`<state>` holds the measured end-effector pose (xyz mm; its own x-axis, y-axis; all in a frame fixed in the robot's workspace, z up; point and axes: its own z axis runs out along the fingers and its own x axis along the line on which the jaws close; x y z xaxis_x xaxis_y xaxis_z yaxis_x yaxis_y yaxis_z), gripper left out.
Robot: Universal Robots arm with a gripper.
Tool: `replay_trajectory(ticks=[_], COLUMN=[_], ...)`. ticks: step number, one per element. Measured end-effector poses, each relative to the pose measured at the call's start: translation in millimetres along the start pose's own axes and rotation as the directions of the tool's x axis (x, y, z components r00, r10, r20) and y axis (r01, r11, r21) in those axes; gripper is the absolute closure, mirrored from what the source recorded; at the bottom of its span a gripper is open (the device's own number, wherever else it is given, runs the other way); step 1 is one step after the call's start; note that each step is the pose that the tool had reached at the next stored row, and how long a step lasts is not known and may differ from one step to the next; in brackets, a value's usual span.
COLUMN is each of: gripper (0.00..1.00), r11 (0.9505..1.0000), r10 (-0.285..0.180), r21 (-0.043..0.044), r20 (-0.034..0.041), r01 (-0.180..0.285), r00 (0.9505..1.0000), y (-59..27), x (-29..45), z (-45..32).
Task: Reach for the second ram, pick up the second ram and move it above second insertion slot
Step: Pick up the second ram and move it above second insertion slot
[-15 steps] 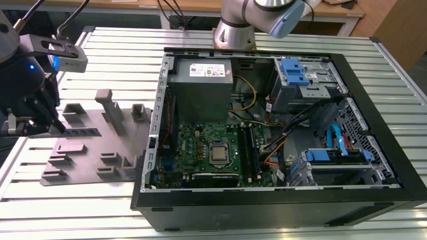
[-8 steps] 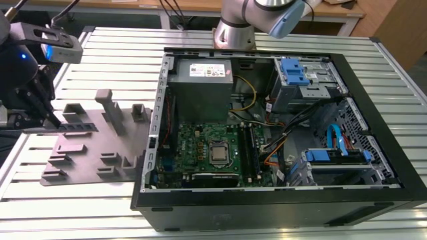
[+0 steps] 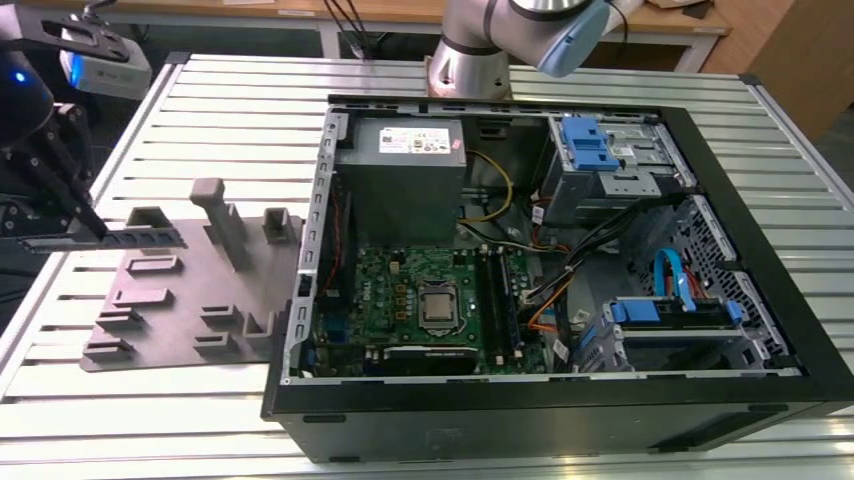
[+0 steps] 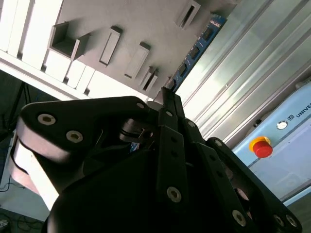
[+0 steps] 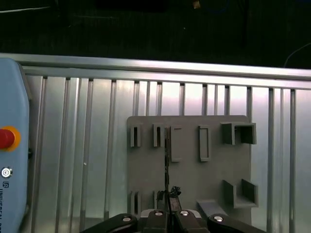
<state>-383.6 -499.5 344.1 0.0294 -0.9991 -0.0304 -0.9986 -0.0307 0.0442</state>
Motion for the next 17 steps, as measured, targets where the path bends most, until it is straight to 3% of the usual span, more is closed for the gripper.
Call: replay_trajectory(ticks=[9,17], gripper=[0.91,0.91], r11=[1.0000,1.0000], r10=[0.000,-0.002], r21=[0.0002,0.0009], r20=[0.0100,0.0394], r01=[0.000,0.002], r00=[1.0000,0.9992], y=[1.4,2.0], x=[-1.0,-1.4], z=[-32.5,-45.2])
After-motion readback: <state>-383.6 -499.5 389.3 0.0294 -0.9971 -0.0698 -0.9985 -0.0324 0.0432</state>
